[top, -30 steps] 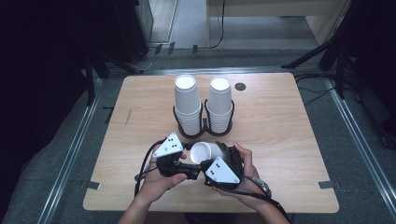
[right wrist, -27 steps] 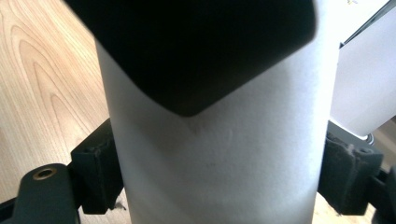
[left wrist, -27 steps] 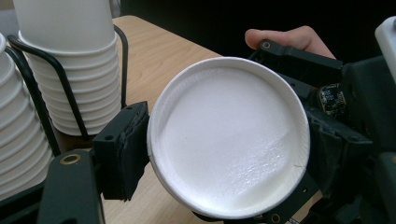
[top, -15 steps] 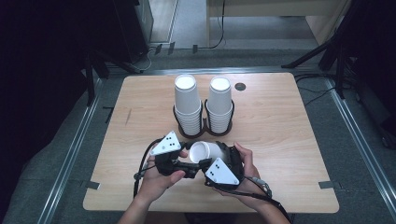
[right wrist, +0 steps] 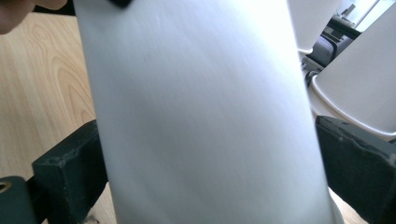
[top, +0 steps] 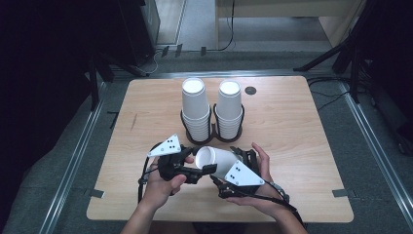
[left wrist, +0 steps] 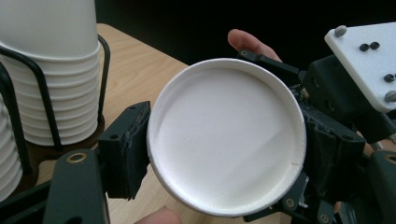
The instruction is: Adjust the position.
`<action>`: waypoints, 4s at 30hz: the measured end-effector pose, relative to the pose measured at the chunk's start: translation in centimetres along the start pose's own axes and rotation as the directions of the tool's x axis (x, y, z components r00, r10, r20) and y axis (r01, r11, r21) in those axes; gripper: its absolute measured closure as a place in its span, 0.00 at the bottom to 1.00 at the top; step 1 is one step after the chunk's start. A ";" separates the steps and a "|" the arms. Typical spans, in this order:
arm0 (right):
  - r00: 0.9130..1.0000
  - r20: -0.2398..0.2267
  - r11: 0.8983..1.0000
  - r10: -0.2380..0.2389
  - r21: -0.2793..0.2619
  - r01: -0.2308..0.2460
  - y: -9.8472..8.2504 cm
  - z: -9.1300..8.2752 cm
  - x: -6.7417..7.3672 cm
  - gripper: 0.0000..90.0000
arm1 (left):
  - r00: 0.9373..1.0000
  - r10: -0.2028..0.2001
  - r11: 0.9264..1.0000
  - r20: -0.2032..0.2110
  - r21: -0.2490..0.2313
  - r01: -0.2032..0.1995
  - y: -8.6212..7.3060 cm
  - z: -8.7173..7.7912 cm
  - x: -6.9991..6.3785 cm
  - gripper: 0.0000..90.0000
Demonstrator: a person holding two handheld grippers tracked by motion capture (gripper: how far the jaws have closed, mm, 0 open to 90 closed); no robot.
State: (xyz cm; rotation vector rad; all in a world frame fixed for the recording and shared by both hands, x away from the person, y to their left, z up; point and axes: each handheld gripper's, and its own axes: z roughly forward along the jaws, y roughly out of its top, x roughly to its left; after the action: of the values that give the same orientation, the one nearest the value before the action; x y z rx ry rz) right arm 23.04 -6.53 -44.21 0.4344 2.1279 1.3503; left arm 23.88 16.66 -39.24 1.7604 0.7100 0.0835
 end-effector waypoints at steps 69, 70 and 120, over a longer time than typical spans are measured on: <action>0.967 -0.169 0.981 -0.189 0.008 0.194 0.3 -3.0 -1.9 0.10 | 0.939 0.342 0.927 0.026 0.155 -0.341 -0.1 -1.6 -1.5 0.00; 0.967 -0.171 0.981 -0.191 0.010 0.195 0.3 -2.9 -1.9 0.10 | 0.927 0.374 0.911 0.021 0.178 -0.371 -0.1 -1.4 -1.8 0.00; 0.960 -0.280 0.999 0.003 0.041 0.009 -0.4 -4.0 -4.6 0.03 | 0.916 0.400 0.917 0.038 -0.013 -0.399 -1.4 -2.3 -0.2 0.28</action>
State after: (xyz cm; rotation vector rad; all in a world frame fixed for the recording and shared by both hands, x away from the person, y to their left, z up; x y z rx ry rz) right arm 24.19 -12.08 -41.88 0.2673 2.3883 1.4384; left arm 22.21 18.68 -39.69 1.8755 0.3100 0.3275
